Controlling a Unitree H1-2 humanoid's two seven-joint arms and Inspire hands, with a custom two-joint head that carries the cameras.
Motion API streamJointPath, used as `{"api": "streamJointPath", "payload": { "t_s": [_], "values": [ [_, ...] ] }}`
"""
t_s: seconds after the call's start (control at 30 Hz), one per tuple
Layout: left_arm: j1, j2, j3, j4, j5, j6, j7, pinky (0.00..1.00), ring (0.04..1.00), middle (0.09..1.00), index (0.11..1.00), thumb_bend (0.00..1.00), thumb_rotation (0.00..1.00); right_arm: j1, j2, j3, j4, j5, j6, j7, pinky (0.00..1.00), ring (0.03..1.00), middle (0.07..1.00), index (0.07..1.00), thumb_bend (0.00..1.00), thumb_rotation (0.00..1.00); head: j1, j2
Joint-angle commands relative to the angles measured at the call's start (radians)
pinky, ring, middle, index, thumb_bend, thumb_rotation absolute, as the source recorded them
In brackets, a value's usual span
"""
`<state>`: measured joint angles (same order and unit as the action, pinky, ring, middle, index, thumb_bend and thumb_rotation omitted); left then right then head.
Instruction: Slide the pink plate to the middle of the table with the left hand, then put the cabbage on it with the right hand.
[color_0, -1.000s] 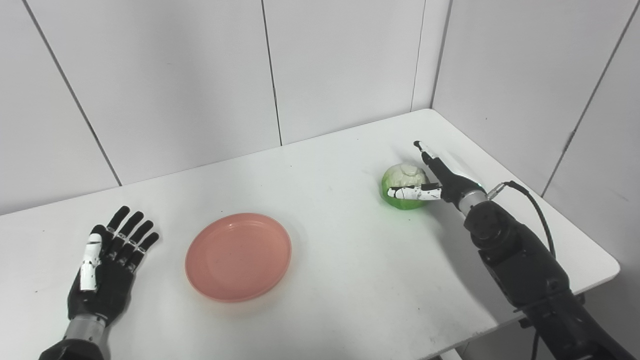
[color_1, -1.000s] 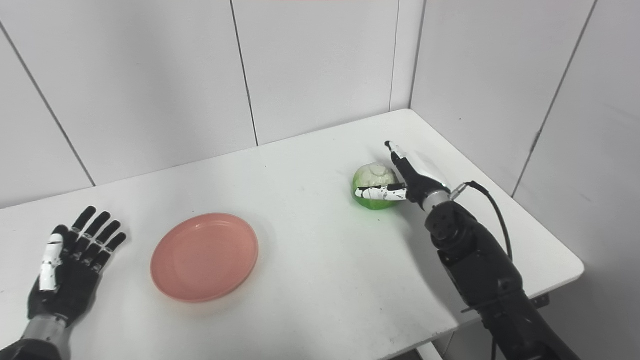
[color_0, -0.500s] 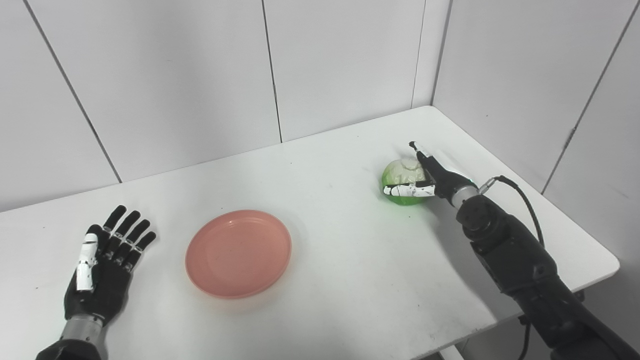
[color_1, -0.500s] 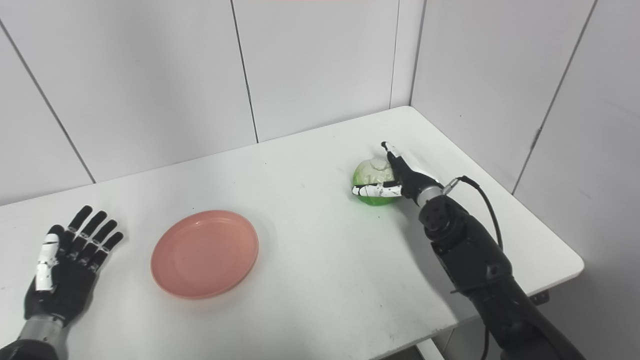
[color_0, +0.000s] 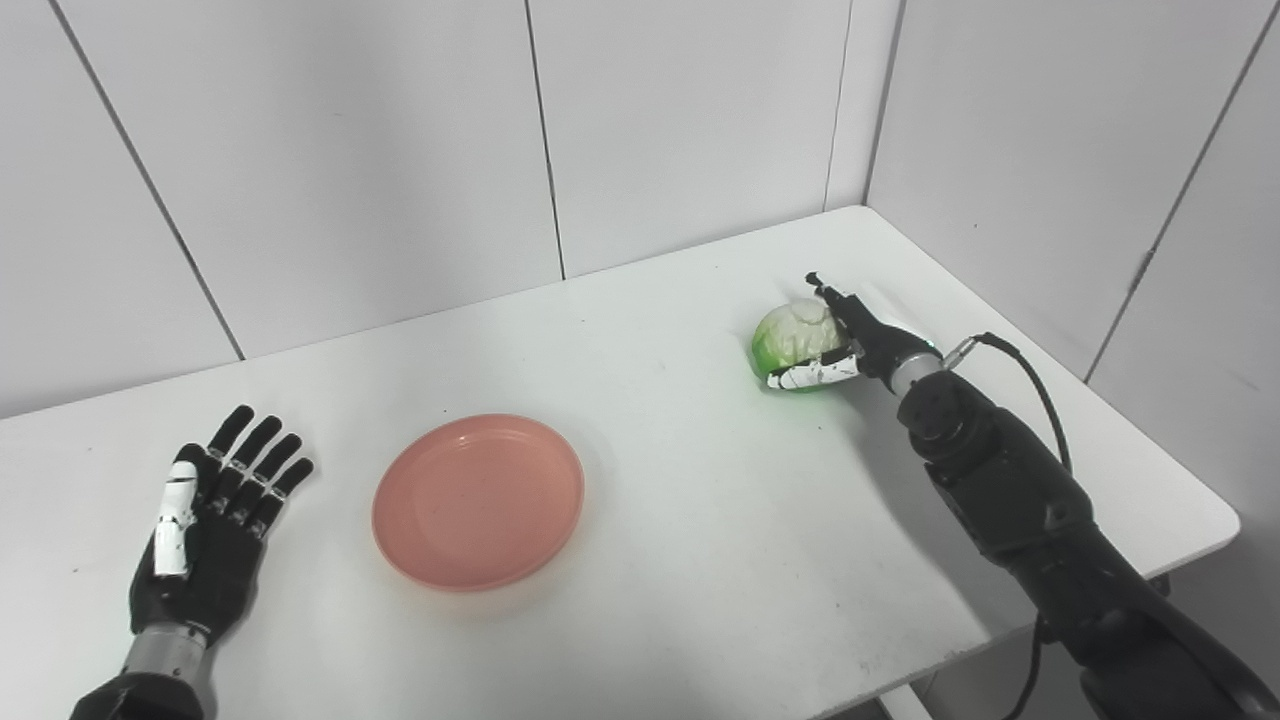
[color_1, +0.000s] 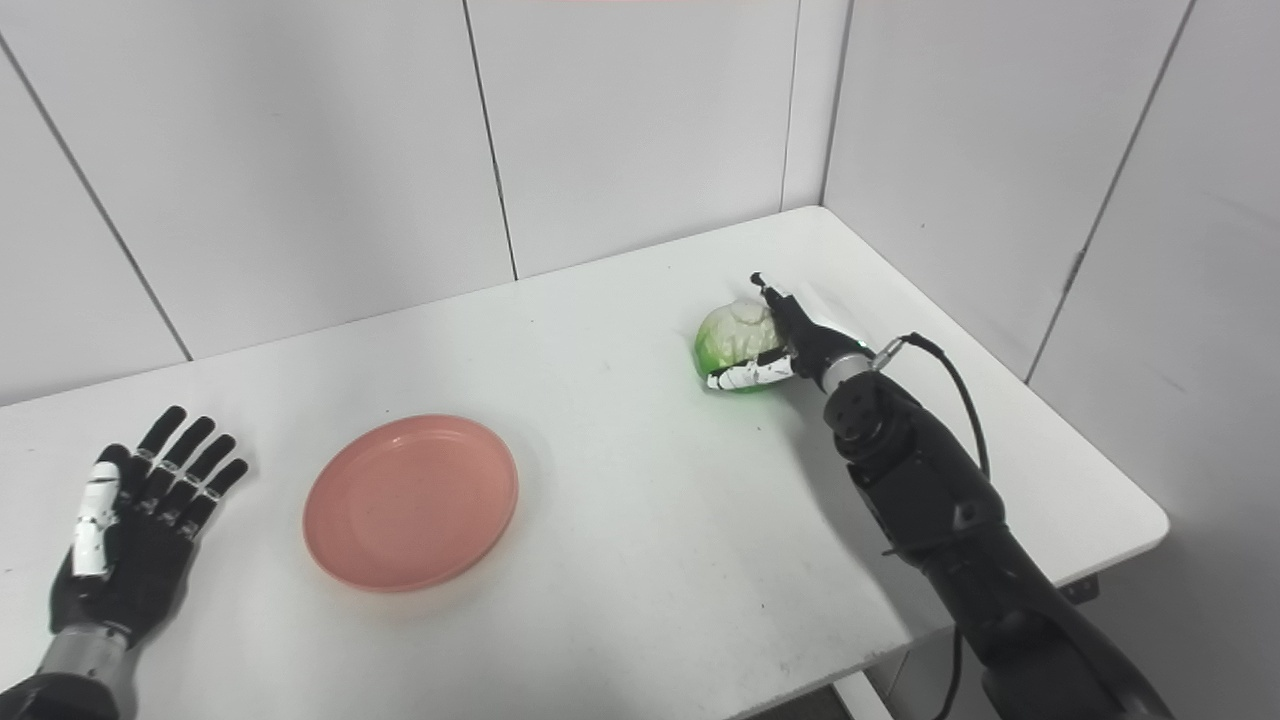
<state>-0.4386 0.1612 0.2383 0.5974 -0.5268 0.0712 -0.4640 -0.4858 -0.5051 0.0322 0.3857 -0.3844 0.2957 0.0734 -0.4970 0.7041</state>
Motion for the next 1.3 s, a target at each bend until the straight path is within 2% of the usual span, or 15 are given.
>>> {"api": "streamJointPath", "payload": {
  "t_s": [0.0, 0.1, 0.13, 0.23, 0.27, 0.33, 0.4, 0.8, 0.97, 1.27],
  "values": [
    [0.106, 0.003, -0.001, 0.064, 0.01, 0.046, 0.004, 0.79, 0.827, 0.843, 0.83, 0.43, 0.75, -0.028, 0.014, -0.021, 0.024, 0.053, -0.055, -0.003, 0.68, 0.735, 0.759, 0.82, 0.94, 0.21, 0.002, 0.001],
    [0.105, 0.004, 0.0, 0.068, 0.008, 0.046, -0.001, 0.78, 0.824, 0.843, 0.832, 0.43, 0.76, -0.037, 0.019, -0.019, 0.068, 0.065, -0.098, -0.015, 0.57, 0.595, 0.621, 0.645, 0.89, 0.17, 0.003, 0.002],
    [0.106, 0.004, 0.0, 0.067, 0.009, 0.046, 0.001, 0.78, 0.82, 0.839, 0.829, 0.44, 0.76, -0.039, 0.024, -0.02, 0.076, 0.073, -0.099, -0.016, 0.51, 0.535, 0.568, 0.56, 0.71, 0.15, 0.003, 0.002],
    [0.107, 0.003, -0.002, 0.063, 0.014, 0.043, 0.006, 0.77, 0.815, 0.836, 0.825, 0.44, 0.75, -0.041, 0.04, -0.017, 0.069, 0.083, -0.073, -0.024, 0.44, 0.475, 0.52, 0.501, 0.55, 0.14, 0.006, 0.002],
    [0.106, 0.002, -0.002, 0.064, 0.013, 0.044, 0.007, 0.77, 0.815, 0.836, 0.825, 0.44, 0.75, -0.041, 0.045, -0.018, 0.069, 0.087, -0.071, -0.03, 0.43, 0.461, 0.511, 0.494, 0.53, 0.13, 0.008, 0.001],
    [0.104, 0.003, -0.001, 0.07, 0.012, 0.042, 0.002, 0.78, 0.817, 0.837, 0.828, 0.44, 0.76, -0.04, 0.054, -0.02, 0.066, 0.092, -0.067, -0.044, 0.38, 0.426, 0.468, 0.512, 0.53, 0.03, 0.008, 0.001],
    [0.103, 0.002, 0.001, 0.07, 0.009, 0.046, 0.004, 0.78, 0.819, 0.838, 0.828, 0.44, 0.76, -0.038, 0.06, -0.023, 0.062, 0.093, -0.065, -0.057, 0.37, 0.412, 0.454, 0.522, 0.53, 0.01, 0.008, 0.001],
    [0.108, -0.005, -0.007, 0.053, 0.015, 0.045, 0.008, 0.78, 0.819, 0.84, 0.828, 0.44, 0.76, -0.027, 0.063, -0.028, 0.053, 0.1, -0.077, -0.082, 0.37, 0.417, 0.45, 0.526, 0.52, 0.0, 0.018, -0.003],
    [0.108, -0.007, -0.009, 0.053, 0.01, 0.045, 0.001, 0.79, 0.826, 0.845, 0.832, 0.44, 0.77, -0.012, 0.061, -0.04, 0.008, 0.115, -0.113, -0.093, 0.35, 0.412, 0.452, 0.52, 0.53, 0.0, 0.025, -0.002],
    [0.118, -0.028, -0.018, 0.016, 0.016, 0.049, 0.022, 0.81, 0.84, 0.857, 0.841, 0.45, 0.76, -0.001, 0.053, -0.038, -0.221, 0.098, -0.088, -0.069, 0.35, 0.415, 0.459, 0.514, 0.53, 0.0, 0.062, -0.004]
  ]
}}
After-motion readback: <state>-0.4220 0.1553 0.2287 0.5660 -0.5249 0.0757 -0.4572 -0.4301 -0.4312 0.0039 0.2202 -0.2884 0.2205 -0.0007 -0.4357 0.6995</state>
